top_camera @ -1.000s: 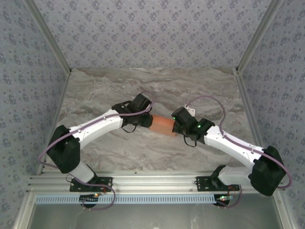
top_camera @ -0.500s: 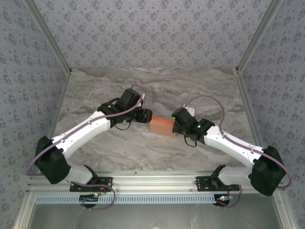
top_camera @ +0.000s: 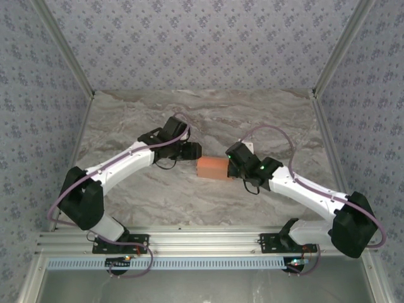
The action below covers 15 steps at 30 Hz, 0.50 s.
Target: Fold the paper box
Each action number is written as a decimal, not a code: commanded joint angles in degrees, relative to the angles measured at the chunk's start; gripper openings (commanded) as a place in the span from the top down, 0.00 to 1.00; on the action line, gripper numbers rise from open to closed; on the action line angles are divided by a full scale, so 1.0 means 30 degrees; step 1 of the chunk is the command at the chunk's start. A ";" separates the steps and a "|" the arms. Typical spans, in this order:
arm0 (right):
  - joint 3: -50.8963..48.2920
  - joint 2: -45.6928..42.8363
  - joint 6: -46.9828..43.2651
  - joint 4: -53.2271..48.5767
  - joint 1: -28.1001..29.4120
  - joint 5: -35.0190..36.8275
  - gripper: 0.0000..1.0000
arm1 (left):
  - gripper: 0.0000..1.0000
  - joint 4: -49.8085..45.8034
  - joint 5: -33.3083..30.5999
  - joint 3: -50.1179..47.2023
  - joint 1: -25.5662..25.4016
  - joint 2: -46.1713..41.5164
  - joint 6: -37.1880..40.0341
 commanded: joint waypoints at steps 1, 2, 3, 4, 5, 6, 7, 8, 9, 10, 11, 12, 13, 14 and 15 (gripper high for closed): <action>-0.0196 0.0443 -0.0309 -0.0297 0.0189 -0.0186 0.95 | 0.41 0.1204 0.1396 -0.0724 0.0007 0.0364 -0.0822; -0.0217 0.0444 -0.0263 -0.0265 0.0196 -0.0186 0.95 | 0.41 0.1394 0.1539 -0.0954 0.0011 0.0392 -0.0882; -0.0253 0.0430 -0.0255 -0.0218 0.0211 -0.0160 0.95 | 0.41 0.1473 0.1540 -0.1196 0.0002 0.0394 -0.0883; -0.0267 0.0444 -0.0247 -0.0241 0.0225 -0.0142 0.95 | 0.42 0.1482 0.1486 -0.1411 0.0016 0.0425 -0.0848; -0.0310 0.0422 -0.0247 -0.0272 0.0219 -0.0127 0.95 | 0.42 0.1504 0.1436 -0.1592 0.0017 0.0439 -0.0830; -0.0311 0.0400 -0.0247 -0.0282 0.0215 -0.0101 0.95 | 0.42 0.1510 0.1420 -0.1784 0.0002 0.0468 -0.0785; -0.0307 0.0415 -0.0247 -0.0319 0.0215 -0.0091 0.95 | 0.42 0.1452 0.1409 -0.1913 0.0021 0.0524 -0.0761; -0.0323 0.0415 -0.0261 -0.0356 0.0209 -0.0069 0.94 | 0.43 0.1444 0.1387 -0.2055 0.0013 0.0591 -0.0760; -0.0310 0.0402 -0.0248 -0.0390 0.0184 -0.0026 0.94 | 0.43 0.1475 0.1341 -0.2197 0.0003 0.0621 -0.0740; -0.0334 0.0393 -0.0244 -0.0396 0.0200 -0.0010 0.93 | 0.43 0.1499 0.1325 -0.2343 0.0003 0.0680 -0.0748; -0.0298 0.0386 -0.0225 -0.0410 0.0200 0.0001 0.91 | 0.43 0.1565 0.1322 -0.2484 0.0003 0.0730 -0.0740; -0.0276 0.0386 -0.0190 -0.0440 0.0202 0.0019 0.88 | 0.43 0.1639 0.1319 -0.2601 0.0014 0.0760 -0.0796; -0.0227 0.0362 -0.0186 -0.0488 0.0202 0.0019 0.84 | 0.43 0.1721 0.1304 -0.2735 0.0002 0.0775 -0.0845; -0.0174 0.0305 -0.0242 -0.0531 0.0205 -0.0010 0.82 | 0.43 0.1813 0.1196 -0.2851 0.0002 0.0826 -0.0812; -0.0098 0.0250 -0.0297 -0.0664 0.0219 -0.0010 0.81 | 0.43 0.1832 0.1036 -0.2921 0.0004 0.0850 -0.0792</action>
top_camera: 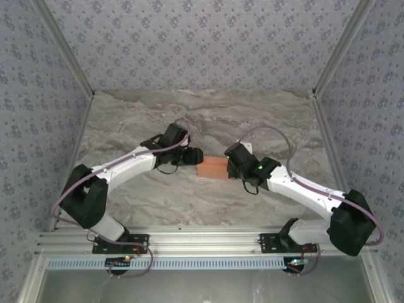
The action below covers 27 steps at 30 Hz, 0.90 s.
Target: Fold the paper box
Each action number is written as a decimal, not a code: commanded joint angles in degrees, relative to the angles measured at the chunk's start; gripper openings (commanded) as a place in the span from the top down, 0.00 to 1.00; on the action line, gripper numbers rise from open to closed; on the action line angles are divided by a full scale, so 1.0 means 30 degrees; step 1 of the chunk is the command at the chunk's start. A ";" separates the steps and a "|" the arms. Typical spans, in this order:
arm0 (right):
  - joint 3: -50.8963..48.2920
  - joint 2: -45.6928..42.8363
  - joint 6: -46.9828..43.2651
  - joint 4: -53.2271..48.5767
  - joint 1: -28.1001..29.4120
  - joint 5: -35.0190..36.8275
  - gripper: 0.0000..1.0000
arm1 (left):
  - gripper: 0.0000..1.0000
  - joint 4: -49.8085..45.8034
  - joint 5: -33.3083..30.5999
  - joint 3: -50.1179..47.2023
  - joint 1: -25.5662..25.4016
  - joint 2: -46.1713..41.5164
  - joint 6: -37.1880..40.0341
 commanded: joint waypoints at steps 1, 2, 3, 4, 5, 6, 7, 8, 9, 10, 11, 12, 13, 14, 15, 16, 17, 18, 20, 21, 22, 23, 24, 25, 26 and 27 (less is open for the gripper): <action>0.0115 -0.0146 -0.0265 -0.0932 0.0134 0.0052 0.81 | 0.44 -0.0730 -0.0575 -0.0784 0.0005 0.0685 -0.0003; 0.0323 -0.0312 -0.0355 -0.1213 0.0129 0.0143 0.80 | 0.44 -0.0778 -0.0695 -0.0792 0.0002 0.0807 0.0050; 0.0459 -0.0472 -0.0443 -0.1503 0.0111 0.0241 0.78 | 0.44 -0.0810 -0.0777 -0.0792 0.0006 0.0904 0.0100; 0.0612 -0.0674 -0.0575 -0.1702 0.0103 0.0304 0.77 | 0.44 -0.0856 -0.0786 -0.0834 0.0011 0.0998 0.0123; 0.0743 -0.0912 -0.0779 -0.2085 0.0098 0.0279 0.74 | 0.44 -0.0811 -0.0774 -0.0854 0.0018 0.1074 0.0095; 0.0883 -0.1152 -0.0937 -0.2457 0.0050 0.0255 0.73 | 0.44 -0.0758 -0.0784 -0.0903 0.0002 0.1120 0.0080; 0.1071 -0.1405 -0.1007 -0.2958 -0.0012 0.0279 0.73 | 0.45 -0.0741 -0.0857 -0.0937 0.0002 0.1171 0.0053; 0.1230 -0.1677 -0.1048 -0.3397 -0.0066 0.0277 0.73 | 0.45 -0.0736 -0.0897 -0.0969 0.0011 0.1186 0.0069; 0.1385 -0.1923 -0.1184 -0.3679 -0.0092 0.0250 0.73 | 0.45 -0.0739 -0.0934 -0.1011 0.0009 0.1203 0.0038; 0.1574 -0.2192 -0.1194 -0.3959 -0.0107 0.0216 0.72 | 0.45 -0.0692 -0.1012 -0.1041 0.0002 0.1190 0.0025; 0.1794 -0.2360 -0.1200 -0.4075 -0.0127 -0.0020 0.72 | 0.45 -0.0696 -0.1006 -0.1071 0.0005 0.1208 0.0044; 0.2016 -0.2431 -0.1688 -0.3994 -0.0184 -0.0419 0.72 | 0.45 -0.0679 -0.1025 -0.1077 0.0020 0.1187 0.0032; 0.2283 -0.2419 -0.2025 -0.3780 -0.0282 -0.0962 0.72 | 0.45 -0.0666 -0.1042 -0.1085 0.0009 0.1188 0.0035; 0.2585 -0.2325 -0.2217 -0.3526 -0.0510 -0.1521 0.72 | 0.45 -0.0648 -0.1022 -0.1100 0.0002 0.1174 0.0024; 0.2878 -0.2156 -0.2312 -0.3307 -0.0740 -0.2046 0.73 | 0.45 -0.0624 -0.0999 -0.1114 0.0003 0.1167 0.0007; 0.3213 -0.1884 -0.2339 -0.3121 -0.1048 -0.2537 0.74 | 0.45 -0.0644 -0.1013 -0.1115 0.0005 0.1163 0.0037; 0.3513 -0.1619 -0.2386 -0.2913 -0.1359 -0.2926 0.74 | 0.45 -0.0659 -0.1013 -0.1093 0.0017 0.1160 0.0025; 0.3721 -0.1366 -0.2440 -0.2723 -0.1585 -0.3101 0.74 | 0.45 -0.0710 -0.1019 -0.1085 0.0002 0.1166 0.0056; 0.3756 -0.0853 -0.2660 -0.2242 -0.2004 -0.2966 0.74 | 0.45 -0.0739 -0.1045 -0.1107 0.0004 0.1129 0.0078; 0.3529 -0.0689 -0.2826 -0.1933 -0.2163 -0.2650 0.74 | 0.45 -0.0718 -0.1041 -0.1114 0.0012 0.1128 0.0088; 0.3001 -0.0520 -0.2933 -0.1474 -0.2285 -0.1970 0.74 | 0.45 -0.0695 -0.1026 -0.1143 0.0002 0.1147 0.0064; 0.2294 -0.0406 -0.3188 -0.0800 -0.2441 -0.1700 0.73 | 0.45 -0.0631 -0.1010 -0.1196 0.0018 0.1159 0.0025; 0.1595 -0.0320 -0.3592 -0.0199 -0.2593 -0.2097 0.72 | 0.45 -0.0594 -0.0976 -0.1225 0.0013 0.1193 -0.0018; 0.0887 -0.0212 -0.3660 0.0312 -0.2727 -0.2381 0.71 | 0.46 -0.0524 -0.0939 -0.1244 0.0019 0.1188 -0.0031; 0.0297 -0.0072 -0.3548 0.0536 -0.2800 -0.2511 0.69 | 0.46 -0.0440 -0.0899 -0.1304 0.0004 0.1217 -0.0023; -0.0110 0.0062 -0.3517 0.0659 -0.2819 -0.2586 0.66 | 0.46 -0.0390 -0.0921 -0.1345 0.0003 0.1260 -0.0045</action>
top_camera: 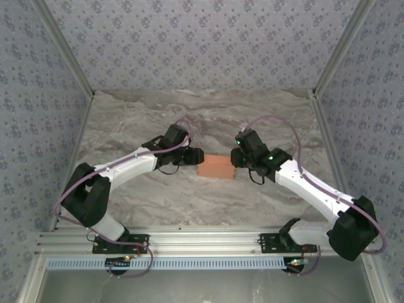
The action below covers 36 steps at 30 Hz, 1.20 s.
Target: Fold the paper box
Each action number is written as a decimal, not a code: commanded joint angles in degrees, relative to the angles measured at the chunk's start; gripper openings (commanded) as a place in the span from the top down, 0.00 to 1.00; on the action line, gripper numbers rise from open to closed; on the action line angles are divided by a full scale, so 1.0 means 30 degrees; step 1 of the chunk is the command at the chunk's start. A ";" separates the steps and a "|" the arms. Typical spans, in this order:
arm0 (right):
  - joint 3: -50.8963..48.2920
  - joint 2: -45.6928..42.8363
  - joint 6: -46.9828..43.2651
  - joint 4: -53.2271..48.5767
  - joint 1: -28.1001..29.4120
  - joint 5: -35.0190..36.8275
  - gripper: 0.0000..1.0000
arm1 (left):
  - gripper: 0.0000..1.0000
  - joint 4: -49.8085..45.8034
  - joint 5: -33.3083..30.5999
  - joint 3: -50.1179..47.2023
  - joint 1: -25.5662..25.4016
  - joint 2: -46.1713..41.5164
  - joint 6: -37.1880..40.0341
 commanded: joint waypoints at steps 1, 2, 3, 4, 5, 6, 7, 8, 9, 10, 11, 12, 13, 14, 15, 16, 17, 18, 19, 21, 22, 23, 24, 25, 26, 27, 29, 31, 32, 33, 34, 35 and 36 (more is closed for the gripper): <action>-0.1548 0.0574 -0.0495 0.0780 -0.0164 -0.0231 0.61 | 0.46 -0.1694 -0.0857 -0.0932 0.0002 0.0935 -0.0028; -0.1772 0.0639 -0.0384 0.0627 -0.0173 -0.0011 0.57 | 0.46 -0.1663 -0.0874 -0.0934 0.0003 0.0976 -0.0019; -0.1879 0.0591 -0.0317 0.0483 -0.0241 0.0119 0.56 | 0.46 -0.1672 -0.0841 -0.0905 0.0002 0.1040 0.0012; -0.1859 0.0428 -0.0273 0.0294 -0.0308 0.0132 0.54 | 0.46 -0.1719 -0.0825 -0.0825 0.0003 0.1098 0.0051; -0.1689 0.0190 -0.0286 0.0044 -0.0348 0.0133 0.53 | 0.46 -0.1776 -0.0817 -0.0736 0.0002 0.1167 0.0103; -0.1388 -0.0134 -0.0364 -0.0187 -0.0377 0.0098 0.52 | 0.46 -0.1863 -0.0790 -0.0618 0.0016 0.1223 0.0164; -0.1083 -0.0396 -0.0484 -0.0340 -0.0390 0.0019 0.51 | 0.46 -0.1896 -0.0776 -0.0535 0.0002 0.1260 0.0172; -0.0620 -0.0646 -0.0662 -0.0507 -0.0385 -0.0175 0.50 | 0.46 -0.1922 -0.0781 -0.0472 0.0020 0.1269 0.0175; -0.0183 -0.0788 -0.0770 -0.0635 -0.0401 -0.0299 0.49 | 0.46 -0.1926 -0.0785 -0.0422 0.0002 0.1229 0.0210; 0.0199 -0.0834 -0.0877 -0.0771 -0.0378 -0.0379 0.48 | 0.46 -0.1926 -0.0772 -0.0395 0.0003 0.1225 0.0202; 0.0495 -0.0802 -0.0967 -0.0773 -0.0379 -0.0436 0.48 | 0.46 -0.1908 -0.0769 -0.0385 0.0016 0.1197 0.0204; 0.0621 -0.0721 -0.1065 -0.0677 -0.0400 -0.0443 0.47 | 0.45 -0.1894 -0.0761 -0.0347 0.0002 0.1196 0.0207; 0.0609 -0.0598 -0.1135 -0.0503 -0.0426 -0.0454 0.47 | 0.45 -0.1892 -0.0770 -0.0340 0.0016 0.1184 0.0225; 0.0449 -0.0403 -0.1121 -0.0272 -0.0435 -0.0398 0.47 | 0.45 -0.1910 -0.0786 -0.0333 0.0002 0.1154 0.0232; 0.0186 -0.0201 -0.1040 -0.0040 -0.0506 -0.0322 0.47 | 0.45 -0.1948 -0.0728 -0.0326 0.0002 0.1138 0.0274; -0.0136 0.0021 -0.0893 0.0242 -0.0600 -0.0308 0.47 | 0.45 -0.1968 -0.0623 -0.0283 0.0030 0.1109 0.0383; -0.0656 0.0195 -0.0710 0.0605 -0.0764 -0.0376 0.47 | 0.45 -0.2157 -0.0536 -0.0141 0.0060 0.1108 0.0557; -0.1249 0.0353 -0.0548 0.1132 -0.0977 -0.0621 0.48 | 0.45 -0.2352 -0.0482 0.0032 0.0138 0.1080 0.0692; -0.1748 0.0435 -0.0359 0.1473 -0.1147 -0.0772 0.47 | 0.45 -0.2474 -0.0370 0.0170 0.0174 0.1052 0.0818; -0.2581 0.0557 -0.0101 0.2074 -0.1421 -0.1005 0.48 | 0.45 -0.2736 -0.0228 0.0558 0.0196 0.0896 0.1114; -0.2937 0.0653 -0.0039 0.2213 -0.1534 -0.1025 0.48 | 0.45 -0.2792 -0.0219 0.0706 0.0205 0.0820 0.1259; -0.3078 0.0698 -0.0008 0.2191 -0.1652 -0.1066 0.48 | 0.45 -0.2860 -0.0205 0.0826 0.0218 0.0707 0.1411; -0.3156 0.0772 -0.0049 0.2047 -0.1743 -0.1072 0.48 | 0.45 -0.2933 -0.0192 0.0940 0.0282 0.0685 0.1529; -0.3214 0.0759 -0.0084 0.1907 -0.1811 -0.1016 0.48 | 0.44 -0.2999 -0.0135 0.1062 0.0329 0.0669 0.1618; -0.3223 0.0708 -0.0133 0.1757 -0.1846 -0.0958 0.48 | 0.44 -0.3087 0.0027 0.1194 0.0415 0.0698 0.1680; -0.3265 0.0618 -0.0128 0.1681 -0.1874 -0.0942 0.48 | 0.44 -0.3125 0.0294 0.1325 0.0514 0.0673 0.1746; -0.3295 0.0457 -0.0125 0.1681 -0.1905 -0.0969 0.48 | 0.44 -0.3096 0.0823 0.1574 0.0685 0.0477 0.1810; -0.3303 0.0425 -0.0067 0.1702 -0.1907 -0.1037 0.48 | 0.44 -0.3010 0.1107 0.1779 0.0717 0.0111 0.2027; -0.3317 0.0436 -0.0044 0.1719 -0.1892 -0.1094 0.48 | 0.44 -0.3036 0.1211 0.1854 0.0723 -0.0061 0.2076; -0.3355 0.0462 0.0006 0.1771 -0.1891 -0.1127 0.48 | 0.43 -0.2998 0.1359 0.1875 0.0726 -0.0239 0.2110; -0.3403 0.0491 0.0044 0.1823 -0.1895 -0.1137 0.48 | 0.43 -0.2863 0.1561 0.1781 0.0721 -0.0386 0.2064; -0.3396 0.0521 0.0076 0.1903 -0.1883 -0.1232 0.48 | 0.43 -0.2604 0.1830 0.1556 0.0718 -0.0520 0.2041; -0.3394 0.0575 0.0110 0.1918 -0.1878 -0.1288 0.48 | 0.43 -0.2231 0.2055 0.1237 0.0691 -0.0554 0.1991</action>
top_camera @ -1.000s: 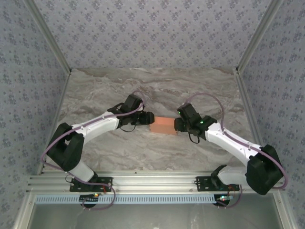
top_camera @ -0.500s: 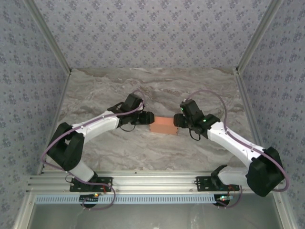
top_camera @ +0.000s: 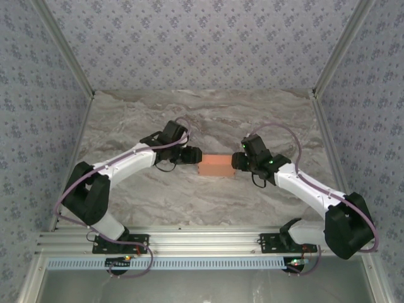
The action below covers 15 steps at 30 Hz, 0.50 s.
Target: Fold the paper box
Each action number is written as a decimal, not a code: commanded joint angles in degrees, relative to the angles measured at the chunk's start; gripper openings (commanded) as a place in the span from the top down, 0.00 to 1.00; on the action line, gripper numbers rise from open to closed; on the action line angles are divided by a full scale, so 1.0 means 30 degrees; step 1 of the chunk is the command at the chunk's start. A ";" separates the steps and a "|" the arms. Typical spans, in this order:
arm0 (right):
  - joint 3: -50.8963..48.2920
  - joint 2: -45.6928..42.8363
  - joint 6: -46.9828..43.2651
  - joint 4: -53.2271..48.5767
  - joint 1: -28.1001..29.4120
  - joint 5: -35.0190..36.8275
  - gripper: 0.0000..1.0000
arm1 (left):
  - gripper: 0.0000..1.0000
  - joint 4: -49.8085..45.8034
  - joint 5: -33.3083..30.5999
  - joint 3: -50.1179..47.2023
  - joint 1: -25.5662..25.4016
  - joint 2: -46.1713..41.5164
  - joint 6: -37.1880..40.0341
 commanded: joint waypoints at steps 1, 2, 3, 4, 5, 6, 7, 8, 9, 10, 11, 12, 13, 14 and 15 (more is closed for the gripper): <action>-0.0687 0.0341 0.0271 -0.1386 -0.0125 -0.0091 0.48 | 0.43 0.0335 0.1102 -0.0317 0.0007 -0.0694 0.0372; -0.0672 0.0372 0.0256 -0.1393 -0.0139 -0.0116 0.48 | 0.43 0.0601 0.1166 -0.0691 0.0002 -0.0515 0.0372; -0.0650 0.0399 0.0270 -0.1435 -0.0126 -0.0144 0.48 | 0.43 0.0749 0.1093 -0.1058 0.0011 -0.0312 0.0372; -0.0600 0.0374 0.0270 -0.1451 -0.0124 -0.0187 0.49 | 0.43 0.0828 0.1074 -0.1355 0.0007 -0.0157 0.0377; -0.0571 0.0372 0.0242 -0.1486 -0.0133 -0.0194 0.49 | 0.43 0.0986 0.1084 -0.1681 0.0024 -0.0022 0.0416; -0.0540 0.0328 0.0211 -0.1545 -0.0144 -0.0163 0.48 | 0.44 0.1142 0.1028 -0.2009 0.0007 0.0019 0.0376; -0.0457 0.0301 0.0157 -0.1606 -0.0135 -0.0144 0.49 | 0.44 0.1257 0.0928 -0.2265 0.0014 -0.0010 0.0372; -0.0312 0.0306 0.0060 -0.1749 -0.0125 -0.0139 0.49 | 0.44 0.1338 0.0773 -0.2526 0.0027 -0.0081 0.0414; -0.0127 0.0313 -0.0111 -0.1915 -0.0146 -0.0181 0.49 | 0.44 0.1336 0.0617 -0.2715 0.0009 -0.0121 0.0490; 0.0091 0.0312 -0.0292 -0.2040 -0.0147 -0.0197 0.48 | 0.44 0.1267 0.0453 -0.2790 0.0024 -0.0129 0.0586; 0.0398 0.0271 -0.0698 -0.2251 -0.0128 -0.0254 0.48 | 0.44 0.1194 0.0278 -0.2824 0.0006 -0.0067 0.0699; 0.0764 0.0261 -0.1314 -0.2410 -0.0149 -0.0462 0.48 | 0.44 0.1128 0.0180 -0.2825 0.0024 0.0008 0.0807; 0.1162 0.0205 -0.2035 -0.2551 -0.0088 -0.0580 0.48 | 0.44 0.1047 0.0131 -0.2804 0.0005 0.0089 0.0881; 0.1609 0.0049 -0.3010 -0.2669 -0.0015 -0.0611 0.48 | 0.44 0.0986 0.0088 -0.2741 0.0036 0.0179 0.0942; 0.2019 -0.0176 -0.4178 -0.2706 0.0130 -0.0582 0.48 | 0.44 0.0933 0.0062 -0.2685 0.0012 0.0230 0.0980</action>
